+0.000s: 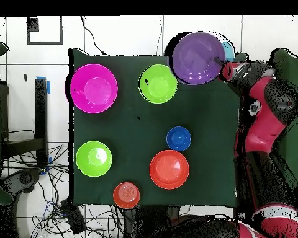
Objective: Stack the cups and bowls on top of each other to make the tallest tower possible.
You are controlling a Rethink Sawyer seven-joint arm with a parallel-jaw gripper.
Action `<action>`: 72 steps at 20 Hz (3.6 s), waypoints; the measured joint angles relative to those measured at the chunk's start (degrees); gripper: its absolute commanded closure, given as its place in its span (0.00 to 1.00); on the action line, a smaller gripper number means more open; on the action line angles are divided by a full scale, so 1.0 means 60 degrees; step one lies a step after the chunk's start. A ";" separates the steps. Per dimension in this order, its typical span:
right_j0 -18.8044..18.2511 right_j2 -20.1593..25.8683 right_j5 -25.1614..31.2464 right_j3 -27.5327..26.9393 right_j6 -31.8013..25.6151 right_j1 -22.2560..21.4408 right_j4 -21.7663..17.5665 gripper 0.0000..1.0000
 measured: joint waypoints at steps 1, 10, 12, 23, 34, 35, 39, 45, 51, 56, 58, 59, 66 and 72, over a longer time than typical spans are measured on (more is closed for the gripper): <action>-0.0042 0.0081 0.0000 0.0066 0.0000 -0.0029 0.0069 1.00; -0.0361 0.0503 0.0432 0.0108 0.0000 -0.0048 0.0098 1.00; -0.0474 0.0635 0.0739 0.0106 0.0000 -0.0039 0.0096 1.00; -0.0755 0.1068 0.1771 0.0105 0.0000 0.0216 -0.0128 1.00; -0.0684 0.1195 0.1961 0.0254 0.0000 0.0419 -0.0426 1.00; -0.0677 0.1195 0.1962 0.0288 0.0000 0.0441 -0.0488 1.00; -0.0651 0.1195 0.1961 0.0505 0.0000 0.0542 -0.0844 1.00; -0.0550 0.1195 0.1960 0.1107 0.0000 0.0589 -0.1432 1.00; -0.0498 0.1195 0.1969 0.1685 0.0000 0.0602 -0.2106 1.00; -0.0506 0.1195 0.1977 0.1789 0.0000 0.0613 -0.2501 1.00; -0.0515 0.1195 0.1979 0.1788 0.0000 0.0616 -0.2613 1.00; -0.0526 0.1195 0.1979 0.1788 0.0000 0.0620 -0.2697 1.00; -0.0577 0.1195 0.1979 0.1697 0.0000 0.0702 -0.3227 1.00; -0.0596 0.1193 0.2013 0.1584 0.0000 0.0739 -0.3565 1.00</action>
